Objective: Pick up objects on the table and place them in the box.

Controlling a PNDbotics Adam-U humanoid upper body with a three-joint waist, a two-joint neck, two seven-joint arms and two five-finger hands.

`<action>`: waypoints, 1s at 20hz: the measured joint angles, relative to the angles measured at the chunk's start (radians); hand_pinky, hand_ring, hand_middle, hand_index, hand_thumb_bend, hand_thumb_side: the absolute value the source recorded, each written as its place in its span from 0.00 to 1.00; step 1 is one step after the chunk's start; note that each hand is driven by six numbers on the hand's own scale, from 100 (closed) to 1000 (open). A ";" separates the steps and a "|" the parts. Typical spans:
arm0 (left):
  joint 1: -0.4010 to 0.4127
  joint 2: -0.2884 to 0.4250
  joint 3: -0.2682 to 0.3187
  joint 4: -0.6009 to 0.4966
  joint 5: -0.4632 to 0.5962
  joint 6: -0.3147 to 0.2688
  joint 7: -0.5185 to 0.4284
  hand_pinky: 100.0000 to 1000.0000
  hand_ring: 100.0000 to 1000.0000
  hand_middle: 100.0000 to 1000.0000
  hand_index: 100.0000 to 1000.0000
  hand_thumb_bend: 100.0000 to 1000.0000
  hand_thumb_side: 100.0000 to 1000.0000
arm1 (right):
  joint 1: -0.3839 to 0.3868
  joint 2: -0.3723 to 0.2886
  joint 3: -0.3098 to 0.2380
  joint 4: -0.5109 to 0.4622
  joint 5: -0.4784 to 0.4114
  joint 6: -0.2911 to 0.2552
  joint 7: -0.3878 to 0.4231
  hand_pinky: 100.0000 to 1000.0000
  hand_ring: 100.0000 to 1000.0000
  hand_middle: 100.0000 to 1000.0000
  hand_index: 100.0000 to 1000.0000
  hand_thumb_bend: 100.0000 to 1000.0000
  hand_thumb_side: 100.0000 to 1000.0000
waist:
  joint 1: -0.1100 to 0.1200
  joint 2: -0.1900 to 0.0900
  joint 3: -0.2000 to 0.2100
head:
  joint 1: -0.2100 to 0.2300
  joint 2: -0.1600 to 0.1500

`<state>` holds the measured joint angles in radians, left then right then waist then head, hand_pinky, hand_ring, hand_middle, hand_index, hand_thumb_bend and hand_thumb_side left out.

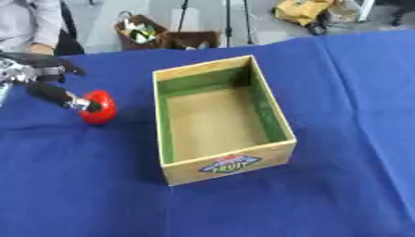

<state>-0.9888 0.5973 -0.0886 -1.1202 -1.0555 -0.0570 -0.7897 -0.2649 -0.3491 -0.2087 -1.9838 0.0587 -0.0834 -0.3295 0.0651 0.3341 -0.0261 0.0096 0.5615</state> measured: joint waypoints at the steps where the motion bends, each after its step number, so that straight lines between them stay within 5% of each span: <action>1: -0.011 -0.009 0.005 0.027 -0.017 0.009 0.013 0.55 0.82 0.91 1.00 0.59 0.86 | 0.000 0.000 0.000 0.000 0.000 0.000 0.000 0.70 0.69 0.55 0.72 0.00 0.81 | 0.000 0.001 -0.002 | 0.001 0.000; 10: -0.032 -0.050 0.019 0.143 -0.030 0.005 0.026 0.50 0.77 0.88 1.00 0.58 0.81 | 0.000 0.000 0.000 0.000 0.000 0.003 0.003 0.70 0.69 0.55 0.71 0.00 0.80 | 0.008 0.013 -0.006 | 0.005 0.000; 20: -0.033 -0.056 0.025 0.181 -0.013 -0.007 0.016 0.30 0.65 0.82 1.00 0.47 0.68 | -0.002 0.000 0.000 0.000 0.000 0.003 0.001 0.70 0.69 0.55 0.71 0.00 0.80 | 0.010 0.018 -0.010 | 0.006 0.000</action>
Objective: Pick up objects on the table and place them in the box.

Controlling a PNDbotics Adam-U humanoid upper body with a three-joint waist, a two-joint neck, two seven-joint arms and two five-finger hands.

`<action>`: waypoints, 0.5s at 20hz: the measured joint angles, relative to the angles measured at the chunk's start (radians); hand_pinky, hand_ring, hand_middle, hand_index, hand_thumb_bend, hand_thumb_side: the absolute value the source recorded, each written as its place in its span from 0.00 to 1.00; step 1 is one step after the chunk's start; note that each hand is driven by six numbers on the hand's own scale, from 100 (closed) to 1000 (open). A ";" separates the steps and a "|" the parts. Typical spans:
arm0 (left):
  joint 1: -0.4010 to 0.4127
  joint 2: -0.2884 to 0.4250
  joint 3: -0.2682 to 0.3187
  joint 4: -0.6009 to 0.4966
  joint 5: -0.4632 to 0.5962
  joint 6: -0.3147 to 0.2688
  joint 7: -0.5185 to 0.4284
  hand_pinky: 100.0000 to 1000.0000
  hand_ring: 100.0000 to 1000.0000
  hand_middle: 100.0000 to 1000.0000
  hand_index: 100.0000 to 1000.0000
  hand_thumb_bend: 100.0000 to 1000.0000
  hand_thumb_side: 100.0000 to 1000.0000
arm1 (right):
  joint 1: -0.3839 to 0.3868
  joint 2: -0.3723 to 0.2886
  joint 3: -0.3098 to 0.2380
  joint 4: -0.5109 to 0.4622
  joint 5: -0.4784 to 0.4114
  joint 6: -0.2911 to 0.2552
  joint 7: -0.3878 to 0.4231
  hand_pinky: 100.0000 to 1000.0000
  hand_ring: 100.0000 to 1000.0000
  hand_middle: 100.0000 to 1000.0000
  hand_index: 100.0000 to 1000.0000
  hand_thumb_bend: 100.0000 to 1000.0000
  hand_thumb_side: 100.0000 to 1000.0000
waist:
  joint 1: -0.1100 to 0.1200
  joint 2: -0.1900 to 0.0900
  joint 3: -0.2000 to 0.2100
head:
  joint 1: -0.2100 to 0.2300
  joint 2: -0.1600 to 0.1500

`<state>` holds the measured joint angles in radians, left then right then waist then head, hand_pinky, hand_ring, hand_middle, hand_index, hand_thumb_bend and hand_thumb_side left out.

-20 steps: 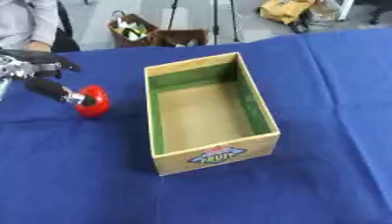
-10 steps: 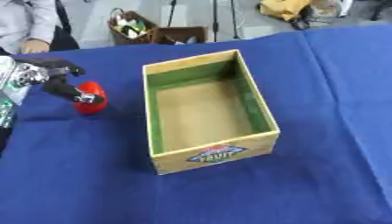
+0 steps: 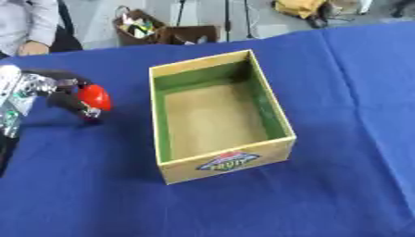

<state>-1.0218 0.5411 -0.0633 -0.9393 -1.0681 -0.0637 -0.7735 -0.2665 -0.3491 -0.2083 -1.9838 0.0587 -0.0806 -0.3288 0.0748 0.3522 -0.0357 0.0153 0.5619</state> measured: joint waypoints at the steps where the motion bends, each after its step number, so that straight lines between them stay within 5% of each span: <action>1: 0.000 -0.003 0.001 0.002 0.003 -0.004 0.004 0.28 0.63 0.82 1.00 0.45 0.66 | -0.002 0.000 0.000 0.000 0.000 0.001 -0.001 0.70 0.69 0.55 0.71 0.00 0.80 | 0.000 0.000 0.000 | 0.000 0.000; 10: 0.000 -0.006 0.003 0.017 0.028 -0.020 0.027 0.18 0.55 0.73 1.00 0.29 0.59 | -0.003 0.000 0.000 0.000 0.000 0.003 -0.006 0.70 0.69 0.55 0.71 0.00 0.80 | -0.001 0.002 -0.001 | 0.001 0.000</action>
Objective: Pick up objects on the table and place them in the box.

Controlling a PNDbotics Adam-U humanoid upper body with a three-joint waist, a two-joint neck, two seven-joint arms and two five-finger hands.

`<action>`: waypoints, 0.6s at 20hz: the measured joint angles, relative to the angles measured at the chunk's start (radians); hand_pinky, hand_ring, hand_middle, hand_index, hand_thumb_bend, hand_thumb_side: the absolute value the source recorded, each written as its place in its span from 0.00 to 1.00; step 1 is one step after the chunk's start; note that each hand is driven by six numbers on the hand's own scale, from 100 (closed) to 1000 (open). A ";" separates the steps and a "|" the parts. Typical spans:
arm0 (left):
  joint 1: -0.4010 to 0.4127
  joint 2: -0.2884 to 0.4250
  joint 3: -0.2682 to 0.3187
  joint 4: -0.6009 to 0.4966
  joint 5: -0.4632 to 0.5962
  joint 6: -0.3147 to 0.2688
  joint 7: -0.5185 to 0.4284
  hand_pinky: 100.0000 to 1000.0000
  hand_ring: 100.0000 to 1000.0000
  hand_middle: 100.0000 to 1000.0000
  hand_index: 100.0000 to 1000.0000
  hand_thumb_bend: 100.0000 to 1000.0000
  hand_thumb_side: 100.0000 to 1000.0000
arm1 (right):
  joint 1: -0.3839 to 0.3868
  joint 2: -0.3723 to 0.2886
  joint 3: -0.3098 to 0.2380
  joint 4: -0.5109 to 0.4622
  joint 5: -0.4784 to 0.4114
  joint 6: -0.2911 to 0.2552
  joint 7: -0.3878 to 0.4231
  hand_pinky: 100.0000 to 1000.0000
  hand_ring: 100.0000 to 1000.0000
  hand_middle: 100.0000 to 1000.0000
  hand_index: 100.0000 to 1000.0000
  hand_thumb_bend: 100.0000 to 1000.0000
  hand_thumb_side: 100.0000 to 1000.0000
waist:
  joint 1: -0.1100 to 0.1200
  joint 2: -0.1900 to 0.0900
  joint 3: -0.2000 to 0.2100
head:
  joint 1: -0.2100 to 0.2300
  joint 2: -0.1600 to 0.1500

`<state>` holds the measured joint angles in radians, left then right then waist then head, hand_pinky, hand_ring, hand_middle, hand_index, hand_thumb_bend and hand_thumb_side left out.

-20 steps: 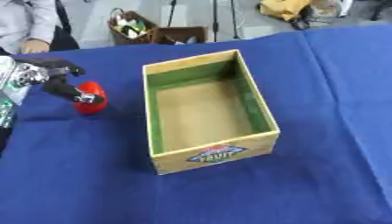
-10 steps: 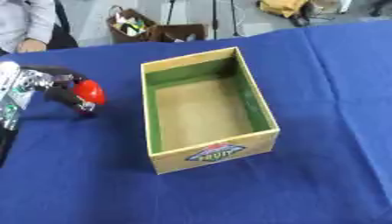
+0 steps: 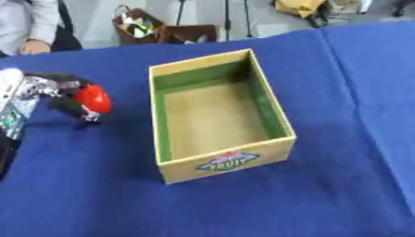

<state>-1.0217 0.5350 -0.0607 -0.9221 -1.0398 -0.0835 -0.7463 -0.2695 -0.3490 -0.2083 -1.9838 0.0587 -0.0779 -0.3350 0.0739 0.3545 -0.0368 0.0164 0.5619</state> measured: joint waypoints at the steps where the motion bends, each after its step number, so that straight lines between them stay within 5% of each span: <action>1: 0.000 0.000 0.001 0.000 0.002 0.001 0.006 0.17 0.53 0.71 1.00 0.27 0.57 | 0.000 0.000 0.000 0.000 0.000 0.000 0.000 0.70 0.69 0.55 0.71 0.00 0.80 | 0.000 0.000 0.000 | 0.000 0.000; 12: 0.000 -0.009 0.003 0.010 -0.005 0.015 0.083 0.04 0.42 0.51 0.83 0.07 0.54 | 0.000 0.000 0.000 0.000 0.000 0.002 -0.003 0.70 0.69 0.55 0.71 0.00 0.80 | -0.002 0.000 -0.003 | 0.002 0.000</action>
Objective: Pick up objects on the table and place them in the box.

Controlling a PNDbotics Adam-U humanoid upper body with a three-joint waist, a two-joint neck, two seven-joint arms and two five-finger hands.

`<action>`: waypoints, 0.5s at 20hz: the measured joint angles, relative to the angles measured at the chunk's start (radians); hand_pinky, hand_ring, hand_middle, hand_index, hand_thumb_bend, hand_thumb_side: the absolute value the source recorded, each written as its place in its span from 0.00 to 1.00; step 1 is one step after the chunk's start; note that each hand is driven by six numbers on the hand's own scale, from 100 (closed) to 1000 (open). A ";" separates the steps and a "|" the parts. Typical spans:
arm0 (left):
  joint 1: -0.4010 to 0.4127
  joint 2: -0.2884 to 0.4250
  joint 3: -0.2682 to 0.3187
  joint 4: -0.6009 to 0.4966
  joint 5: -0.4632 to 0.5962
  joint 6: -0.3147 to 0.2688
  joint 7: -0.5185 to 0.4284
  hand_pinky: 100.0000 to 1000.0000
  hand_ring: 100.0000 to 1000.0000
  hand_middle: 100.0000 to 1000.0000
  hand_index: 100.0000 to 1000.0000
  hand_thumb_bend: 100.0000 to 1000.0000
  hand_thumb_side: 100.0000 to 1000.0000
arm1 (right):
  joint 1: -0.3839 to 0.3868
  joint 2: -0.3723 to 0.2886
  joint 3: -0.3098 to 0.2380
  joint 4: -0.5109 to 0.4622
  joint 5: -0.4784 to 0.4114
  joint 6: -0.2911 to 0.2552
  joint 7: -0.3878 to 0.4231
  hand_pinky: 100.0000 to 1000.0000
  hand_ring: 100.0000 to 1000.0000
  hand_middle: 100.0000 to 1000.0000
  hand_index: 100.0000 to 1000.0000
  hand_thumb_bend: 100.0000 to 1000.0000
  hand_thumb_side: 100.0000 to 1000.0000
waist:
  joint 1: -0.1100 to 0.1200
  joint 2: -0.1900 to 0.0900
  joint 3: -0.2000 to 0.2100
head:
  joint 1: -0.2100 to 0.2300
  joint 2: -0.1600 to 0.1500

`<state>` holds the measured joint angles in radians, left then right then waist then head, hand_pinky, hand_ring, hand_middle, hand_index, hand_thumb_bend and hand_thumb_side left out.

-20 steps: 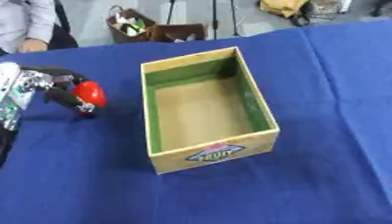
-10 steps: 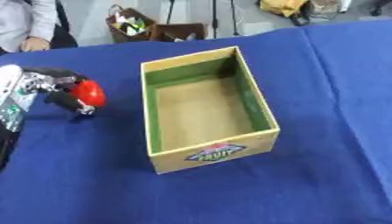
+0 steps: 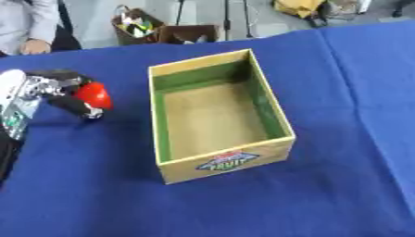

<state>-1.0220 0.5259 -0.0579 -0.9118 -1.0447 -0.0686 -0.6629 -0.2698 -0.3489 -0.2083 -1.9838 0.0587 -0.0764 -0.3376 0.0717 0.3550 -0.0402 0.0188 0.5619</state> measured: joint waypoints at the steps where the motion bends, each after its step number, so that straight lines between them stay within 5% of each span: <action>1: 0.000 0.000 0.000 0.002 0.000 0.001 0.004 0.04 0.42 0.50 0.82 0.06 0.53 | 0.000 0.000 0.000 0.000 0.000 0.000 0.000 0.70 0.69 0.55 0.71 0.00 0.80 | 0.000 0.000 0.000 | 0.000 0.000; 10: 0.000 -0.005 0.000 0.005 -0.012 0.015 0.054 0.00 0.28 0.36 0.59 0.00 0.49 | 0.000 0.000 0.000 0.000 0.000 0.002 -0.010 0.70 0.69 0.55 0.71 0.00 0.80 | -0.001 0.000 -0.001 | 0.001 0.000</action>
<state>-1.0224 0.5213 -0.0578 -0.9064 -1.0570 -0.0537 -0.6086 -0.2698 -0.3488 -0.2085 -1.9838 0.0587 -0.0744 -0.3474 0.0708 0.3550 -0.0415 0.0196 0.5618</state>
